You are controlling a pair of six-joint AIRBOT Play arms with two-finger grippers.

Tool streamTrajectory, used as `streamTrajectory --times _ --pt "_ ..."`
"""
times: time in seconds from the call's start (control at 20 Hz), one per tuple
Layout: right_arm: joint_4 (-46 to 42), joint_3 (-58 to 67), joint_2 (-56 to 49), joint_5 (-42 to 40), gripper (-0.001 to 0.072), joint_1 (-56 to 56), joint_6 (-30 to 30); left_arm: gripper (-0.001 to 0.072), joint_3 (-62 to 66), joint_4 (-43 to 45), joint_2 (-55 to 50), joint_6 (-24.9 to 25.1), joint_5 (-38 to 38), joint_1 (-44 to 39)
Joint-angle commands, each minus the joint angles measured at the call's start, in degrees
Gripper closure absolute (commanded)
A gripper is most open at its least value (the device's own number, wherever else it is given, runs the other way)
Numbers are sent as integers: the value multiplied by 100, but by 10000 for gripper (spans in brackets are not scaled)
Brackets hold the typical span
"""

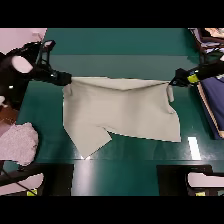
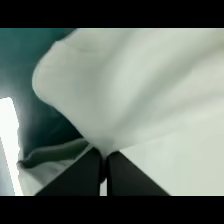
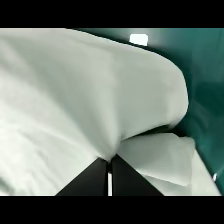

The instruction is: Fold the shirts.

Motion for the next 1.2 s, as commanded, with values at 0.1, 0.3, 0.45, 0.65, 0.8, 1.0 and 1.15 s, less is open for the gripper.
streamTrajectory --times 0.1,0.3,0.45,0.65,0.8,1.0,1.15 --pt "11 446 -817 -662 690 72 -20 677 -122 24 -699 -138 1528 -2" --pt "13 896 -914 -634 312 15 -17 204 -61 26 -695 -195 1344 -2" --pt "37 1316 -881 -90 313 -63 -35 208 446 79 -686 -175 345 127" --pt "37 761 -122 437 314 -245 -535 209 914 72 -380 57 -1930 909" --pt "48 -313 809 269 314 -404 -684 209 221 66 168 66 -2603 1493" --pt "55 -1567 1847 269 314 -638 -730 208 -1641 11 964 57 -2439 1827" --pt "57 -2175 2441 254 314 -734 -728 208 -2789 -551 1185 26 -2105 1825"
